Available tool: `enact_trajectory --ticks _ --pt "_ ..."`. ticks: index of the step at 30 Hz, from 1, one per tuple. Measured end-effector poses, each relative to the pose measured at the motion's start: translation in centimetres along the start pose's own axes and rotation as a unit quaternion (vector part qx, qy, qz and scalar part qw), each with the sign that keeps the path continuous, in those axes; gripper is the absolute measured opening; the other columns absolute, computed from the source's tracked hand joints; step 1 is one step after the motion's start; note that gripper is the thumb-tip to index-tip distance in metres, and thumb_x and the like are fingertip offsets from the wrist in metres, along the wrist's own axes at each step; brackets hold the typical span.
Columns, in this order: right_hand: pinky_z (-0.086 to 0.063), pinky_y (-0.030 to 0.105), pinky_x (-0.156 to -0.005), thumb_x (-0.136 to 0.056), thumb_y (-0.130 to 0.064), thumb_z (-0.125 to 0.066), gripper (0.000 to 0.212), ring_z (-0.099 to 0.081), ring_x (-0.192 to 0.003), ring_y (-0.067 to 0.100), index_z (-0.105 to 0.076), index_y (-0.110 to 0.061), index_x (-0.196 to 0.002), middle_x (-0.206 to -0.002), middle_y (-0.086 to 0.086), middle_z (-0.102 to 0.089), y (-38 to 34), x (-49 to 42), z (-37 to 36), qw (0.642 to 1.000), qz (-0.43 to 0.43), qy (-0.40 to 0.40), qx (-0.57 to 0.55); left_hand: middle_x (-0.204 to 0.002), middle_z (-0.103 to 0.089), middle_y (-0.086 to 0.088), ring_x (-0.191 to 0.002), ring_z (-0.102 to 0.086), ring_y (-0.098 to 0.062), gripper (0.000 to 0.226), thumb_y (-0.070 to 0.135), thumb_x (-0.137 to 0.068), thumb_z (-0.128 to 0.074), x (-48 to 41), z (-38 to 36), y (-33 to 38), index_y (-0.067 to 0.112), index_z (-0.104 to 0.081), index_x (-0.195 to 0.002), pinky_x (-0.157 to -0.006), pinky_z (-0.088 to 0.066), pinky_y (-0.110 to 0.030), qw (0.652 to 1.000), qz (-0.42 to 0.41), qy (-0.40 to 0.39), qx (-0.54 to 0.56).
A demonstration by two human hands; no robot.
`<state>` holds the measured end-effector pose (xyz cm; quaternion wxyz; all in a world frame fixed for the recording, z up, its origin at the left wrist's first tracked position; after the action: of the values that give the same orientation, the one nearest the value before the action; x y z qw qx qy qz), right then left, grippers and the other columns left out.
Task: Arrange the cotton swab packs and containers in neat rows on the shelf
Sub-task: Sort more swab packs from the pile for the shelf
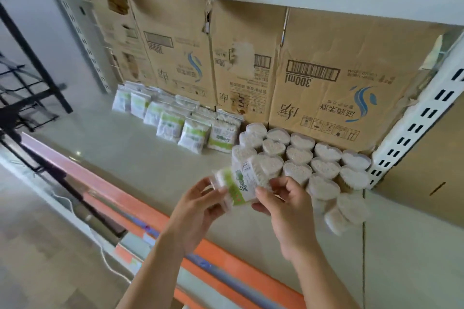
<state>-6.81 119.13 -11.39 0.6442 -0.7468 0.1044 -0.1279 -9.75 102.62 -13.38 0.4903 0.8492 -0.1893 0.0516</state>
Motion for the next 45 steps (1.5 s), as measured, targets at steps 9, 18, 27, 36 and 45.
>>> enact_trajectory --ticks 9,18,27,36,45 --pt "-0.055 0.045 -0.066 -0.080 -0.017 -0.071 0.014 -0.069 -0.069 0.031 -0.060 -0.008 -0.077 -0.065 0.002 -0.068 3.3 -3.5 -10.0 0.984 -0.056 -0.034 0.163 -0.087 -0.068 -0.011 -0.074 -0.063 -0.021 0.013 0.005 -0.086 -0.060 -5.4 7.9 5.8 0.008 -0.058 -0.099 -0.077 -0.052 -0.035 0.997 0.018 0.050 -0.050" --pt "-0.045 0.024 -0.058 -0.079 -0.020 -0.062 0.007 -0.058 -0.054 0.008 -0.061 -0.020 -0.072 -0.052 -0.008 -0.060 6.9 -6.1 -13.2 0.952 -0.126 -0.032 0.276 -0.076 -0.063 -0.003 -0.061 -0.055 -0.009 0.036 0.005 -0.080 -0.071 -13.1 9.4 9.1 0.014 -0.057 -0.112 -0.055 -0.043 -0.021 0.957 -0.053 0.028 -0.285" --pt "-0.044 0.018 -0.082 -0.086 -0.030 -0.059 0.035 -0.062 -0.098 0.005 -0.052 -0.037 -0.120 -0.114 -0.018 -0.057 4.9 -6.1 -12.2 0.943 -0.088 0.043 0.318 -0.097 -0.060 0.006 -0.073 -0.055 -0.003 0.027 0.024 -0.086 -0.068 -16.0 5.4 9.4 0.020 -0.065 -0.112 -0.056 -0.038 -0.005 0.787 -0.260 -0.021 -0.559" --pt "-0.036 0.005 -0.088 -0.087 -0.025 -0.059 0.063 -0.050 -0.120 0.000 -0.034 -0.026 -0.146 -0.143 -0.008 -0.046 5.1 -6.8 -14.5 0.948 -0.078 0.011 0.309 -0.102 -0.065 -0.004 -0.082 -0.065 -0.021 0.028 0.014 -0.090 -0.061 -15.8 5.4 9.4 0.013 -0.058 -0.118 -0.065 -0.046 -0.023 0.763 -0.310 0.011 -0.568" --pt "-0.029 -0.005 -0.076 -0.084 -0.019 -0.062 0.046 -0.046 -0.109 -0.003 -0.051 -0.027 -0.128 -0.115 -0.023 -0.044 3.8 -7.0 -15.1 0.939 0.008 0.056 0.338 -0.084 -0.058 0.003 -0.071 -0.056 -0.017 0.014 0.025 -0.087 -0.066 -16.2 6.8 8.9 0.015 -0.057 -0.089 -0.060 -0.044 -0.028 0.744 -0.275 0.000 -0.609"
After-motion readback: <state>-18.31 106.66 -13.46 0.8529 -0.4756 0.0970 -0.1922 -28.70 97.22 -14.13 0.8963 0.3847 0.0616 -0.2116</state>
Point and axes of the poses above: each hand's wrist, its own x-axis away from the middle knuckle, its own z-axis out of the back of the hand, y = z × x, the point moved 6 cm from there along -x, towards the middle knuckle
